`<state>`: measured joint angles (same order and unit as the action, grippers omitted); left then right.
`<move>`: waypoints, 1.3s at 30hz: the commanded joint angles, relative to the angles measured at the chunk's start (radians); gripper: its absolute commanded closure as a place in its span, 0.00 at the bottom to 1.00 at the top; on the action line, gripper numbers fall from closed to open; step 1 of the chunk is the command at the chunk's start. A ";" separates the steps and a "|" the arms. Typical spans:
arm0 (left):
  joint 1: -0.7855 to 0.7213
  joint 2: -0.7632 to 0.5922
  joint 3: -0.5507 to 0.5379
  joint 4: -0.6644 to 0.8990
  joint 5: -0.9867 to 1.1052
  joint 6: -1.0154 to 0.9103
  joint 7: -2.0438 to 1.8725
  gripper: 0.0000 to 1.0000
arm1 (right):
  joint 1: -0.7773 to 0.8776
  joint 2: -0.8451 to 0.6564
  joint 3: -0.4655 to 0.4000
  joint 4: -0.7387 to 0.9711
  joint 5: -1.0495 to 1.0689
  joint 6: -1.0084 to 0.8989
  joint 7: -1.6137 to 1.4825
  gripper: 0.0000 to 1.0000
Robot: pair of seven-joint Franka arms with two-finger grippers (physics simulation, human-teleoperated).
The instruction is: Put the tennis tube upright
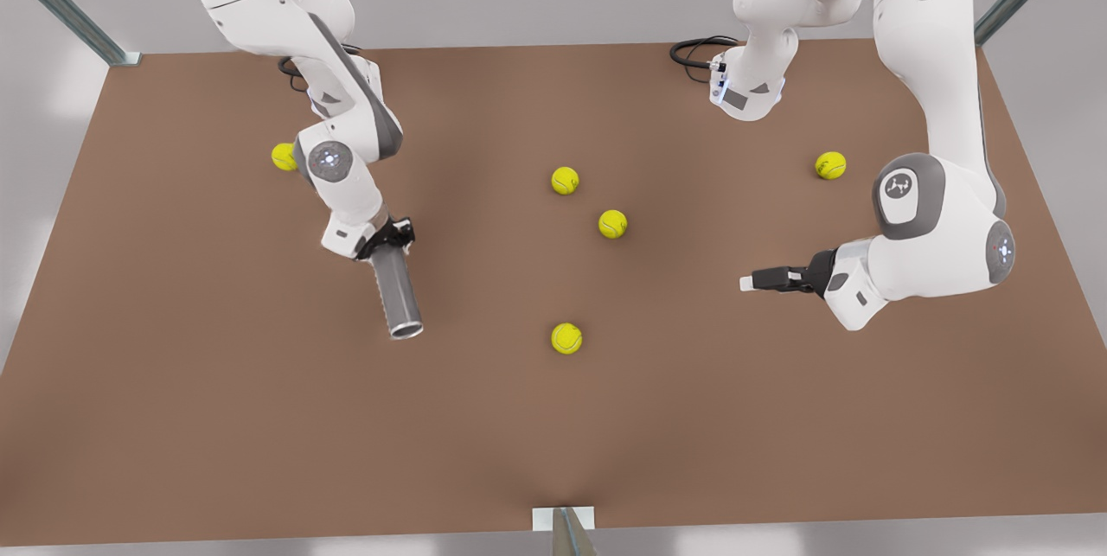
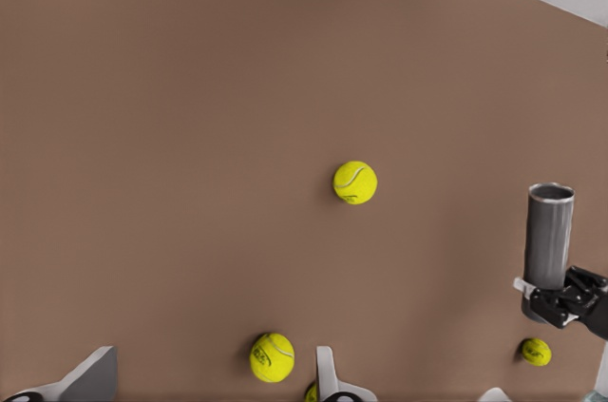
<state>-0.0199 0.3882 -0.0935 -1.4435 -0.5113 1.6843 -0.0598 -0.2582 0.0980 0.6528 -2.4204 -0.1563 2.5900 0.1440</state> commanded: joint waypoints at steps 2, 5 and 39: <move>0.000 -0.002 -0.002 0.000 -0.001 -0.002 0.000 0.01 | 0.017 0.009 0.028 0.038 -0.002 -0.022 0.015 0.29; -0.002 0.003 0.000 0.000 -0.018 0.000 0.000 0.01 | 0.091 0.039 0.028 0.104 -0.002 -0.053 0.019 0.29; -0.035 -0.063 -0.038 -0.268 -0.325 0.235 -0.046 0.01 | 0.341 0.580 -0.032 0.439 -0.628 0.067 -0.521 0.00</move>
<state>-0.0553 0.3150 -0.1369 -1.7357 -0.7872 1.9425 -0.1044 0.0828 0.6781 0.6212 -1.9819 -0.7839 2.6569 -0.3782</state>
